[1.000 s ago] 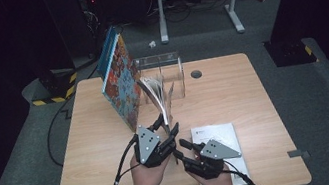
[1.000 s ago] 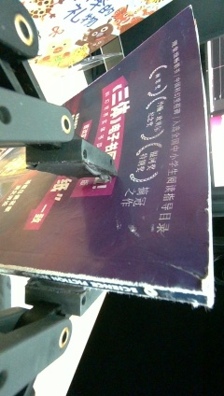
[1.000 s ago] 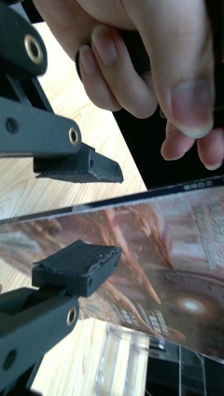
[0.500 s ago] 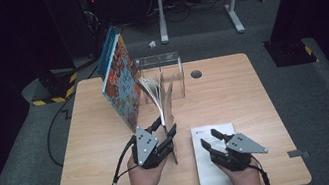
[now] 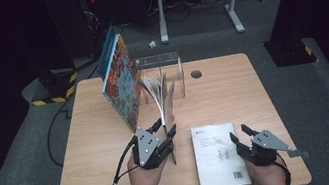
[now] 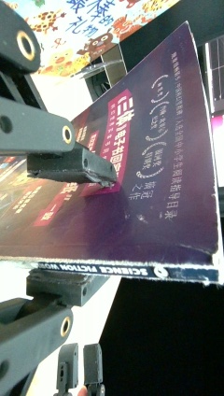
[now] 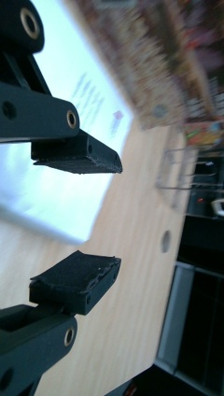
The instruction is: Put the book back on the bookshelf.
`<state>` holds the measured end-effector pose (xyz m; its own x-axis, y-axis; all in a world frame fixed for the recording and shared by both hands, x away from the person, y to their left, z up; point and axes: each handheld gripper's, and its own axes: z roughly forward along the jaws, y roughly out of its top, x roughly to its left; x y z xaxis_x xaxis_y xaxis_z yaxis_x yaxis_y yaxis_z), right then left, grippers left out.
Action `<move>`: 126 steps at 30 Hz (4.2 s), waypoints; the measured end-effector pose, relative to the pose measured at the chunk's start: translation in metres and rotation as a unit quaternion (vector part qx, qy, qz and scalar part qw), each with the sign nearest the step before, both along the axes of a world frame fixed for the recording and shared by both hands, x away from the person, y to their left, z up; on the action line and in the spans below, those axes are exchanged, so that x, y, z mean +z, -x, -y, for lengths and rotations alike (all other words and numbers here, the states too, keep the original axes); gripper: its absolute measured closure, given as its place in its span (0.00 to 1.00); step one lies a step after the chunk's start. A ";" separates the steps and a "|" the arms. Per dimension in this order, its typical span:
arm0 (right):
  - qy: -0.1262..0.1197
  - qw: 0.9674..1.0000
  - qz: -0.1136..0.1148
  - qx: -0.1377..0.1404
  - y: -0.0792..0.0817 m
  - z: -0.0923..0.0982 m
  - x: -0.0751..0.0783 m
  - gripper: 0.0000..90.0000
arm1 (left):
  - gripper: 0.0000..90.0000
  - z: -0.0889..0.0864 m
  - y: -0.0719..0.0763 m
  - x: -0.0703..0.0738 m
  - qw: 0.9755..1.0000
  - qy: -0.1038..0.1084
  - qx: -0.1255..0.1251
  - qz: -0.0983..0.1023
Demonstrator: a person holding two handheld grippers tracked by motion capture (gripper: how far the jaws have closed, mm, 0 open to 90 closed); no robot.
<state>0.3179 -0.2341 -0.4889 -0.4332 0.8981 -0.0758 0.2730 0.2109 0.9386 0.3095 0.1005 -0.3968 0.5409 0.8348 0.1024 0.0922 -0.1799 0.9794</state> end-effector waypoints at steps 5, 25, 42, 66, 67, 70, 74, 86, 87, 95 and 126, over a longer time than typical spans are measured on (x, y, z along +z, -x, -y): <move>-0.010 1.000 -0.001 -0.015 -0.001 0.010 -0.004 0.53 | 0.64 -0.002 0.001 0.001 1.000 -0.001 0.002 -0.006; -0.019 0.999 -0.012 -0.039 -0.005 0.021 -0.012 0.52 | 0.82 -0.034 0.001 0.006 0.999 -0.010 0.032 0.005; -0.015 0.998 -0.027 -0.051 -0.008 0.027 -0.018 0.52 | 0.89 -0.055 -0.006 0.008 0.999 -0.005 0.031 -0.006; -0.006 0.998 -0.028 -0.062 0.004 0.041 -0.020 0.52 | 0.74 -0.053 -0.009 0.020 0.999 -0.001 0.032 -0.003; -0.006 0.998 -0.028 -0.062 0.004 0.041 -0.020 0.52 | 0.74 -0.053 -0.010 0.020 0.999 -0.004 0.033 -0.004; -0.008 0.998 -0.029 -0.061 0.003 0.041 -0.021 0.52 | 0.76 -0.051 -0.012 0.020 0.999 -0.006 0.033 -0.005; -0.010 0.998 -0.031 -0.061 0.003 0.041 -0.021 0.52 | 0.78 -0.050 -0.014 0.021 0.999 -0.008 0.032 -0.004; -0.011 0.998 -0.035 -0.059 0.002 0.041 -0.021 0.50 | 0.79 -0.050 -0.020 0.029 1.000 -0.005 0.023 -0.015; -0.011 0.998 -0.035 -0.059 0.002 0.042 -0.021 0.50 | 0.80 -0.050 -0.021 0.029 1.000 -0.003 0.022 -0.016; -0.015 0.997 -0.044 -0.058 0.000 0.042 -0.022 0.47 | 0.85 -0.054 -0.025 0.030 1.000 0.007 0.009 -0.028; -0.002 0.997 -0.062 -0.047 -0.006 0.042 -0.025 0.47 | 0.87 -0.049 -0.027 0.035 0.999 0.017 0.038 -0.036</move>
